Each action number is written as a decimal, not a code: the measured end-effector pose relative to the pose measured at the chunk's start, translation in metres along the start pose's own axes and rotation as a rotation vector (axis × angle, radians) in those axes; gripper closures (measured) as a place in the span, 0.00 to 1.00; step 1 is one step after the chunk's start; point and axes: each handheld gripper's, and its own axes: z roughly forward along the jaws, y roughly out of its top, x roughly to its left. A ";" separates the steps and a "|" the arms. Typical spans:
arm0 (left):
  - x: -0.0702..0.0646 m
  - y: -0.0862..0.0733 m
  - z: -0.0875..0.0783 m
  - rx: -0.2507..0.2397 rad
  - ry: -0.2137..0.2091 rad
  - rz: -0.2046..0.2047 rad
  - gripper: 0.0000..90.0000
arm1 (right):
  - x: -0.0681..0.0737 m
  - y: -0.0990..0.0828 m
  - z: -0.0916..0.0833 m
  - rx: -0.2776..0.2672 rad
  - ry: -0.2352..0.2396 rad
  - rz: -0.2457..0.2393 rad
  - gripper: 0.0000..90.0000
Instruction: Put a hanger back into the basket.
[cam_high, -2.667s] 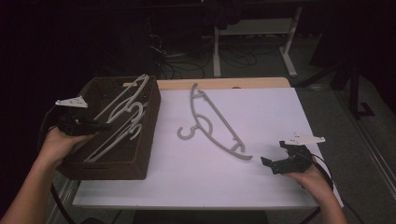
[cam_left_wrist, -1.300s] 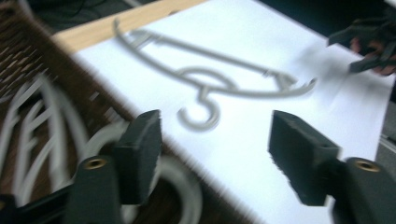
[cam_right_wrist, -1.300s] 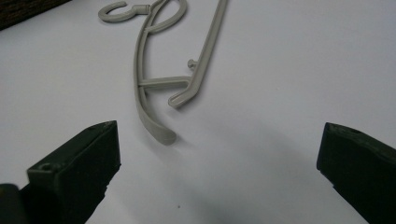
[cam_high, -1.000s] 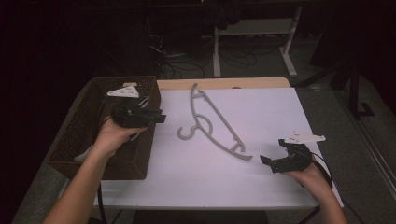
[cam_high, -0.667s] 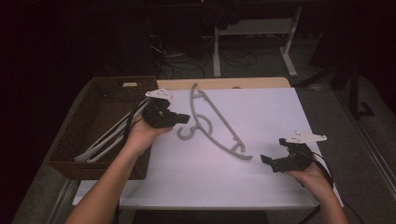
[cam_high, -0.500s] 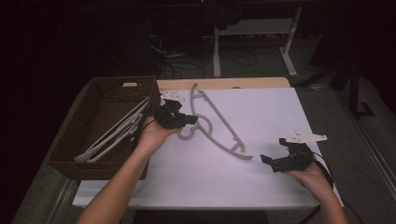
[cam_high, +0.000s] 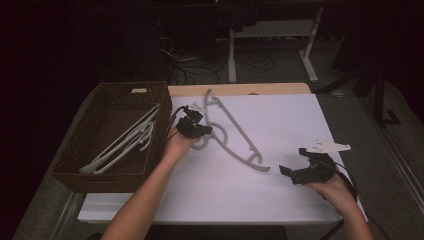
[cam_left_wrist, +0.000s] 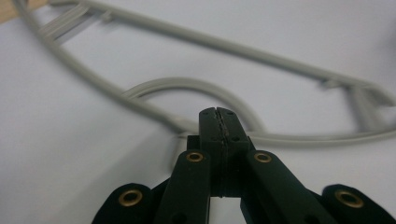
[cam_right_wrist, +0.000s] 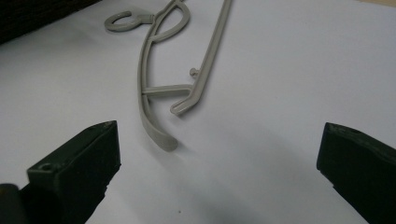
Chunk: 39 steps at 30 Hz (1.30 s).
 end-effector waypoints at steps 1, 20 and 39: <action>0.007 -0.003 0.008 0.002 0.008 -0.004 1.00 | 0.000 0.000 0.000 -0.001 0.002 -0.001 0.00; 0.012 -0.014 0.032 0.075 0.015 0.018 1.00 | -0.001 0.001 0.002 -0.002 0.004 -0.006 0.00; -0.052 -0.028 0.033 0.107 -0.189 0.143 1.00 | 0.001 0.003 0.004 0.001 0.004 -0.011 0.00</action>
